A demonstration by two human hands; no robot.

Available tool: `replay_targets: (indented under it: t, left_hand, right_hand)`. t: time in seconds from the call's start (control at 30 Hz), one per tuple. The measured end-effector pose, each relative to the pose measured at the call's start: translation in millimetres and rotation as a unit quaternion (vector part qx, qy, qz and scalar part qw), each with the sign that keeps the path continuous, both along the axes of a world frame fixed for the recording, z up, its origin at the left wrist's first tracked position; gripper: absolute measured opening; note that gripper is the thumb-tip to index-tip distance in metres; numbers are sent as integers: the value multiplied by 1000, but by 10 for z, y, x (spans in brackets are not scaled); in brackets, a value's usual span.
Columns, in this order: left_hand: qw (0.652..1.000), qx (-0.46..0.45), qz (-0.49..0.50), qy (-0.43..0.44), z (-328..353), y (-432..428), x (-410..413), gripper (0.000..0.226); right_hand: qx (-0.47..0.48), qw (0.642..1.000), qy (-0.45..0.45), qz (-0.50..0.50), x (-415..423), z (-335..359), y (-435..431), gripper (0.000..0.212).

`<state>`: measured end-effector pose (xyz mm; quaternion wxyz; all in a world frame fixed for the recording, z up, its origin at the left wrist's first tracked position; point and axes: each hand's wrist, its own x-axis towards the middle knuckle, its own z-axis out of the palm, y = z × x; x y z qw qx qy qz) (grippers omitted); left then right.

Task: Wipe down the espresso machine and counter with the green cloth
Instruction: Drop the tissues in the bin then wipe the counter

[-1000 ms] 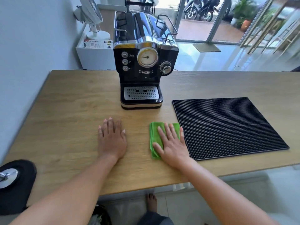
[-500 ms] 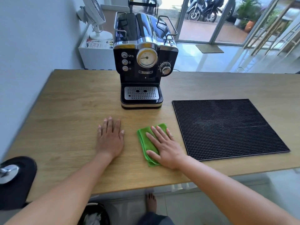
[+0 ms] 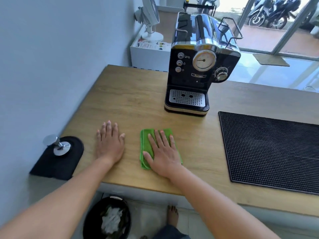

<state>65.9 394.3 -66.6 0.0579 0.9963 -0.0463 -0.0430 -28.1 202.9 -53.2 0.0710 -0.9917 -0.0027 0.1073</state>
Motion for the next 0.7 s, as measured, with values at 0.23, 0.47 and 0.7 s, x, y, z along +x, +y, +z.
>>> replay_targets:
  t: [0.23, 0.47, 0.7]
  left_hand:
    - [1000, 4, 21, -2, -25, 176, -39, 66]
    - [999, 14, 30, -7, -41, 151, -60, 64]
    - [996, -35, 71, -39, 137, 259, 235, 58]
  right_hand:
    - [-43, 995, -12, 85, -322, 21, -868, 76]
    - [-24, 993, -13, -111, 625, -47, -276, 78]
    - [1, 976, 10, 218, -15, -3, 255, 68]
